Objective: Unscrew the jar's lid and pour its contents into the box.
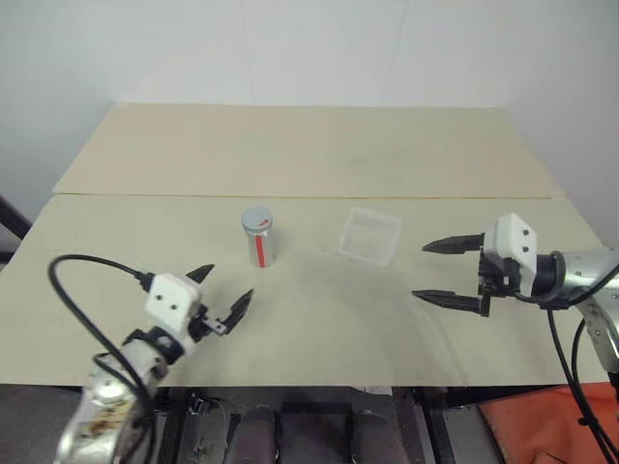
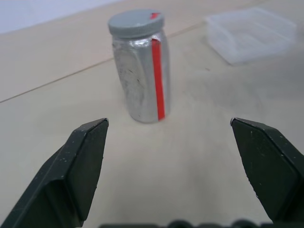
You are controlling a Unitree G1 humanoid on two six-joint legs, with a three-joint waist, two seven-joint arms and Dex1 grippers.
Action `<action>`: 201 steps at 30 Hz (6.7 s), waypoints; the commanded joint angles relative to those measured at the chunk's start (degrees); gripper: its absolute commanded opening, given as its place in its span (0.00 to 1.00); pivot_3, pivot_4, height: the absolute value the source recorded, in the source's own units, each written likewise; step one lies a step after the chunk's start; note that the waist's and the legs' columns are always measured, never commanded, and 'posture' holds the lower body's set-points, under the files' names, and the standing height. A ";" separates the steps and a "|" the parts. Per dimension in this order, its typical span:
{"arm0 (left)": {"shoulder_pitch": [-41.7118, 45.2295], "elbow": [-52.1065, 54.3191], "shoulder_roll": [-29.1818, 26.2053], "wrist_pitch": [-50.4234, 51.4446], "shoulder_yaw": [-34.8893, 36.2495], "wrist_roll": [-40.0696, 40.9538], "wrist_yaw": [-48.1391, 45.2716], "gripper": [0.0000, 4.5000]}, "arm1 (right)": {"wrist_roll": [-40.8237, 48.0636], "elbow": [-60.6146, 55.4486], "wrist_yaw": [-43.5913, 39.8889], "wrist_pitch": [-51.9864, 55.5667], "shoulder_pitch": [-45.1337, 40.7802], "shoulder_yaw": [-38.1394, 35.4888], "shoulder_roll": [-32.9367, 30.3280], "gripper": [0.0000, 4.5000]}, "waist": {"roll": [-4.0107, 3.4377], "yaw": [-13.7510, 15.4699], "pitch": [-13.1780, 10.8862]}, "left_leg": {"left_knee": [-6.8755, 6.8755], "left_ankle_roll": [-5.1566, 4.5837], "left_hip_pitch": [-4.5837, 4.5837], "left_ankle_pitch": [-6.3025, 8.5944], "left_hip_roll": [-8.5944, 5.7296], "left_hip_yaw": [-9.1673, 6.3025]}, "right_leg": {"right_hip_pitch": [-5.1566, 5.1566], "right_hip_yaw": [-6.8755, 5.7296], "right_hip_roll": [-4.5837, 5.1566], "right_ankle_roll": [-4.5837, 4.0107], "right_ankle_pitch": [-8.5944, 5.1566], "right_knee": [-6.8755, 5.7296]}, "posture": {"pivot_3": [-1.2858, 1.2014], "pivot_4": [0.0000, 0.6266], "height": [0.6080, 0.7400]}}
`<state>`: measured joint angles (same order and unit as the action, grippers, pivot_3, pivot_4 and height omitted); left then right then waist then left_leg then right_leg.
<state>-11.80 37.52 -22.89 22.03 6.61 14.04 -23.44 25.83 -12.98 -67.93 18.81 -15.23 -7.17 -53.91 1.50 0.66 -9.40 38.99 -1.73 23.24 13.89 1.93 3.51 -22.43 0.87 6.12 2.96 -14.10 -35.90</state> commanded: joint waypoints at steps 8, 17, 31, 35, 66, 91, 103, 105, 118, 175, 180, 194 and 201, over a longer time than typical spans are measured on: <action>4.25 -5.18 14.14 -7.18 -11.39 -16.22 18.21 0.99 | -0.25 -1.07 0.48 0.89 -3.57 1.57 0.11 1.00 | 0.00 -0.02 0.00 | -0.01 0.00 0.00 0.00 -0.01 -0.02 | 0.00 0.00 -0.01 0.00 0.00 0.02 | 0.52 0.24 1.00; 6.64 -13.02 21.61 -13.44 -16.11 -22.31 25.77 0.99 | -0.32 -2.53 2.29 2.29 -5.15 3.35 1.83 1.00 | 0.01 0.01 0.00 | 0.02 -0.01 0.04 0.00 -0.05 -0.04 | 0.00 0.00 0.02 0.02 0.01 0.03 | 0.52 0.24 1.00; 14.44 -25.67 23.52 -19.79 -13.43 -21.15 27.26 0.99 | -1.51 -4.35 5.46 3.15 -5.73 4.26 3.14 1.00 | 0.01 0.01 0.00 | 0.02 -0.01 0.05 0.00 -0.07 -0.05 | -0.01 -0.03 0.02 0.03 0.01 0.02 | 0.52 0.24 1.00; 17.92 -29.96 23.52 -21.44 -12.45 -22.06 28.61 0.99 | -1.71 -4.73 6.12 3.37 -6.01 4.28 3.22 1.00 | 0.01 0.02 0.00 | 0.02 -0.01 0.05 0.00 -0.07 -0.05 | -0.01 -0.03 0.02 0.04 0.02 0.02 | 0.52 0.24 1.00; 28.10 -48.08 23.82 -29.88 -10.57 -24.02 32.88 0.47 | -4.24 -2.85 6.93 1.73 -7.30 4.38 3.34 1.00 | 0.02 -0.12 -0.01 | 0.02 -0.01 0.06 0.00 -0.08 -0.05 | -0.02 -0.04 0.03 0.07 0.04 0.02 | 0.52 0.24 1.00; 28.50 -14.34 1.79 10.91 -10.12 9.10 -3.82 0.46 | 7.04 -19.56 38.05 22.17 -15.34 7.29 30.70 1.00 | -0.01 -0.76 -0.01 | -0.01 0.09 0.13 -0.07 -0.06 -0.12 | -0.20 -0.04 -0.01 0.07 0.03 -0.15 | 0.52 0.24 1.00; 32.07 -18.46 0.86 2.74 -15.61 2.40 -8.40 0.46 | 4.93 -22.78 48.05 29.11 -16.50 14.08 36.38 1.00 | -0.01 -0.89 0.00 | -0.02 0.10 0.41 -0.08 -0.07 -0.09 | -0.52 -0.04 -0.01 0.06 0.03 -0.17 | 0.52 0.24 1.00; 32.06 -18.37 1.26 2.05 -15.84 2.34 -8.85 0.46 | 4.09 -22.57 48.75 29.26 -16.40 14.75 36.29 1.00 | -0.01 -0.90 0.00 | -0.01 0.11 0.58 -0.09 -0.07 -0.09 | -0.69 -0.02 -0.01 0.06 0.04 -0.20 | 0.52 0.24 1.00; 31.19 -17.26 2.54 1.93 -15.40 2.63 -9.36 0.46 | -0.23 -20.75 50.54 29.16 -15.60 16.06 36.84 1.00 | -0.01 -1.21 0.00 | -0.02 0.11 0.61 -0.10 -0.07 -0.10 | -0.72 -0.03 -0.02 0.06 0.04 -0.19 | 0.52 0.24 1.00; 27.22 -24.52 0.19 -12.29 -10.90 12.61 -30.83 0.46 | 6.22 -2.60 10.58 9.91 -19.45 14.83 27.67 0.63 | -0.01 -1.36 0.00 | -0.01 0.10 0.59 -0.10 -0.05 -0.10 | -0.69 -0.03 -0.04 0.06 0.04 -0.20 | 0.52 0.24 1.00; 26.80 -24.68 0.26 -13.05 -10.86 12.10 -30.57 0.46 | 6.88 -2.59 10.19 10.10 -19.53 14.17 27.75 0.63 | -0.01 -1.34 0.00 | -0.01 0.11 0.59 -0.10 -0.05 -0.10 | -0.69 -0.03 -0.03 0.06 0.04 -0.19 | 0.52 0.24 1.00; 27.93 -27.35 1.47 -14.10 -10.51 8.67 -25.41 0.46 | 5.33 -9.62 19.76 8.47 -17.58 12.03 29.84 1.00 | -0.01 -1.32 0.00 | -0.01 0.11 0.59 -0.10 -0.04 -0.10 | -0.70 -0.03 -0.03 0.06 0.04 -0.20 | 0.52 0.24 1.00; 28.65 -28.73 2.92 -16.01 -10.39 5.94 -21.86 0.46 | 1.45 -14.57 31.25 10.63 -14.21 14.69 34.46 1.00 | -0.01 -1.32 0.00 | -0.02 0.11 0.59 -0.10 -0.04 -0.10 | -0.70 -0.03 -0.03 0.06 0.04 -0.20 | 0.52 0.24 1.00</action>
<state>15.83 8.63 -20.50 7.78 -4.54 20.35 -46.35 28.55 -24.65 -39.48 29.53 -29.59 7.05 -20.05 1.49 -0.66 -9.40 38.97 -1.61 23.84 13.79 1.89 3.42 -23.14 0.84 6.09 3.02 -14.06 -36.11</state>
